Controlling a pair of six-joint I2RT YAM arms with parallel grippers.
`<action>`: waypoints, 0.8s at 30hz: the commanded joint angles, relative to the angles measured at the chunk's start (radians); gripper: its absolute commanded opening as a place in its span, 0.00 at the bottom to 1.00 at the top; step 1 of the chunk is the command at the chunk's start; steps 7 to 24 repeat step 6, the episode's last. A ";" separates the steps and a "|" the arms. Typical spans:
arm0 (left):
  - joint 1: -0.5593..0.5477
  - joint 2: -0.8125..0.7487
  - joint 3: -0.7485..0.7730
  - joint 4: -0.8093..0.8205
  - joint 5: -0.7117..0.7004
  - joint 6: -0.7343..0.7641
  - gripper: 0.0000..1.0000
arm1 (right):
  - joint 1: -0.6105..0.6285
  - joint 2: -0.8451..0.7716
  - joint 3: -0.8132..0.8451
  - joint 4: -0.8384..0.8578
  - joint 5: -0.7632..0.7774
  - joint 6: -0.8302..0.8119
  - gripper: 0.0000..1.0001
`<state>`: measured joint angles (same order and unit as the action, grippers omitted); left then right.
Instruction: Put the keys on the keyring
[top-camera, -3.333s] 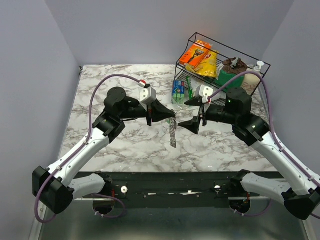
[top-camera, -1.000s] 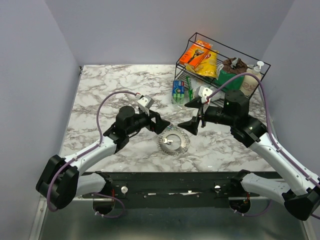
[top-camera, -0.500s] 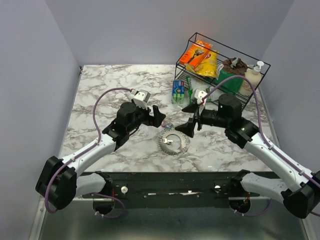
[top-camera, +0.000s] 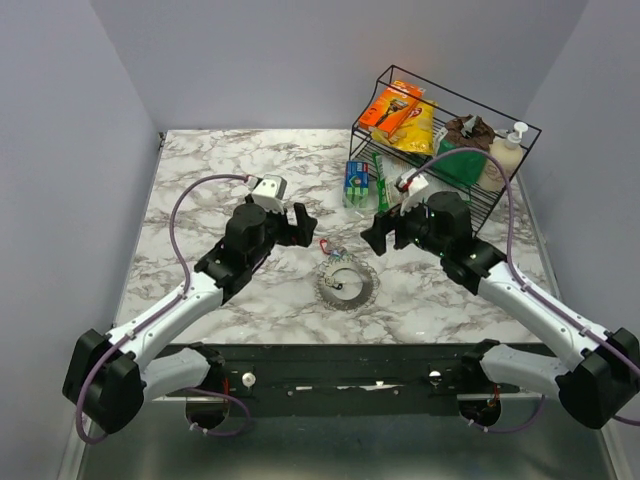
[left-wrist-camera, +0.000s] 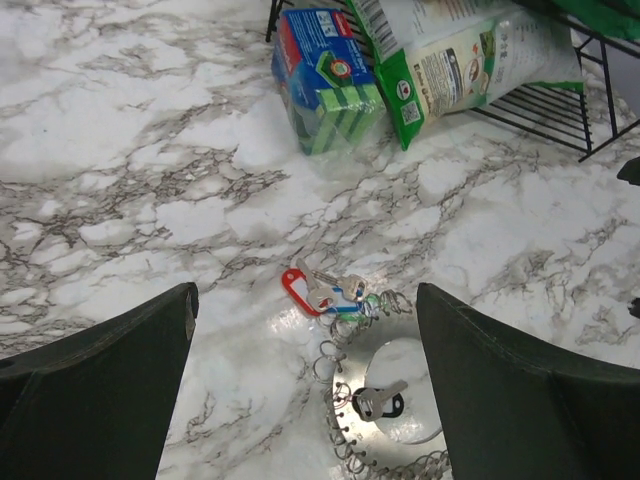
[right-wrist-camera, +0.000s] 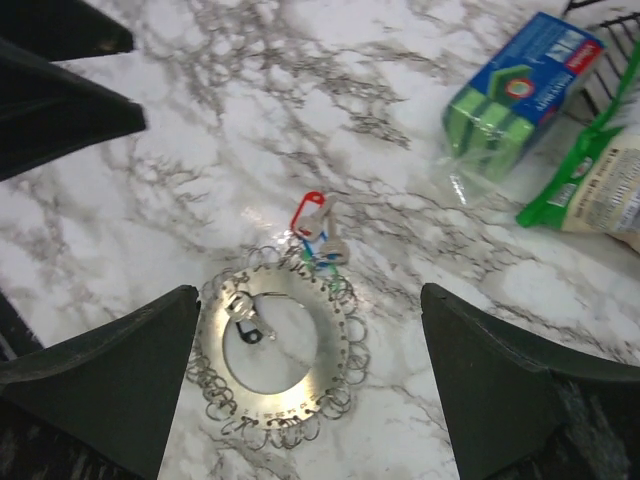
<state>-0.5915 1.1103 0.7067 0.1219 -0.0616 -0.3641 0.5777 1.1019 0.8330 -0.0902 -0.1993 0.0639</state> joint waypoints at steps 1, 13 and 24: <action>-0.004 -0.084 0.042 -0.018 -0.107 0.036 0.99 | -0.021 -0.040 0.002 0.026 0.262 0.063 1.00; -0.004 -0.151 0.024 0.024 -0.121 0.063 0.99 | -0.021 -0.079 0.018 0.024 0.366 0.073 1.00; -0.004 -0.151 0.024 0.024 -0.121 0.063 0.99 | -0.021 -0.079 0.018 0.024 0.366 0.073 1.00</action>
